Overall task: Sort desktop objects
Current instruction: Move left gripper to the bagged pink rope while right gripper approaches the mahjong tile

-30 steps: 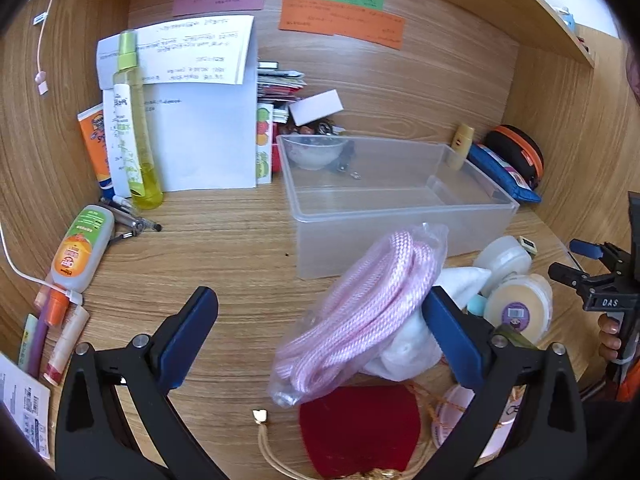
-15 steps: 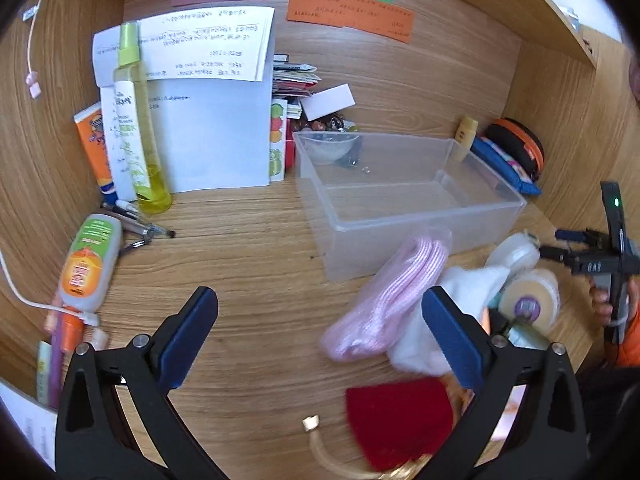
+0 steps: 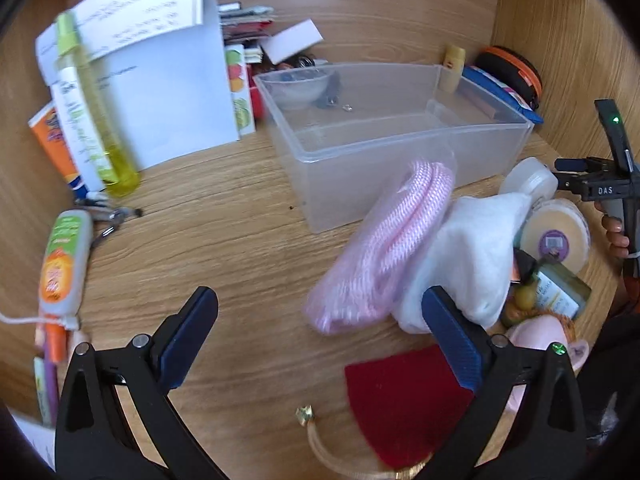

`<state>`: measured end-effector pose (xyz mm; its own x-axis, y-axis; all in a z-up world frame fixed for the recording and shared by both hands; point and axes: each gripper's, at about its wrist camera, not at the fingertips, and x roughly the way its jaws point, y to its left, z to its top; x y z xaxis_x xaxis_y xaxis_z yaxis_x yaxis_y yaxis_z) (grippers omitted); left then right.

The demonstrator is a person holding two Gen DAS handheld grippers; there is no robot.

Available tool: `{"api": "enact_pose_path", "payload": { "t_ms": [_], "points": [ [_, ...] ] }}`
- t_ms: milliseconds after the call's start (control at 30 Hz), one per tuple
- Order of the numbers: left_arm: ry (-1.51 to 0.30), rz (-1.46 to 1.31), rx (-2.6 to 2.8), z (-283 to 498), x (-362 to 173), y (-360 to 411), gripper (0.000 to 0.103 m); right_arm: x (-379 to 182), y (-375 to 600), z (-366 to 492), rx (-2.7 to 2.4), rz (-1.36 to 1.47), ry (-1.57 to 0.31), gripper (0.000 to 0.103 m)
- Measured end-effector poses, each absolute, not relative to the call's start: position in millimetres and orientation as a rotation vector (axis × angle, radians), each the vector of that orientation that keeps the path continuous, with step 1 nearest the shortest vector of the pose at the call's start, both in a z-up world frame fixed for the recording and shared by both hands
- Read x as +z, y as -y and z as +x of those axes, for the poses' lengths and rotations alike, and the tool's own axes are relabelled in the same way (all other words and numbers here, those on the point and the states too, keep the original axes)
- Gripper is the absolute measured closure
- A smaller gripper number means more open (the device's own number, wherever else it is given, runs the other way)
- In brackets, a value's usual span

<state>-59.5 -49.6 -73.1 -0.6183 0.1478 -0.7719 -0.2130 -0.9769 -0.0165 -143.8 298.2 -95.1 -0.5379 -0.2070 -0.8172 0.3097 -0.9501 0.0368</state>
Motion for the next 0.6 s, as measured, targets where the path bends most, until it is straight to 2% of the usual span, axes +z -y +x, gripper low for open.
{"api": "enact_pose_path", "payload": {
  "t_ms": [233, 300, 467, 600],
  "points": [
    [-0.017, -1.272, 2.599, -81.8, -76.6, 47.6, 0.000, -99.5, -299.1, -149.9, -2.557, 1.314, -0.259, 0.001],
    [-0.001, -1.274, 2.588, -85.5, -78.5, 47.7, 0.000, -101.6, -301.0, -153.0, -2.559, 1.318, -0.266, 0.004],
    [0.029, -1.282, 2.578, -93.5, -81.1, 47.2, 0.000, -106.7, -306.0, -158.2, -2.534, 1.347, -0.245, 0.024],
    [0.044, -1.275, 2.568, -95.8, -83.1, 47.4, 0.000, -108.3, -307.6, -158.4, -2.519, 1.367, -0.232, 0.037]
  ]
}}
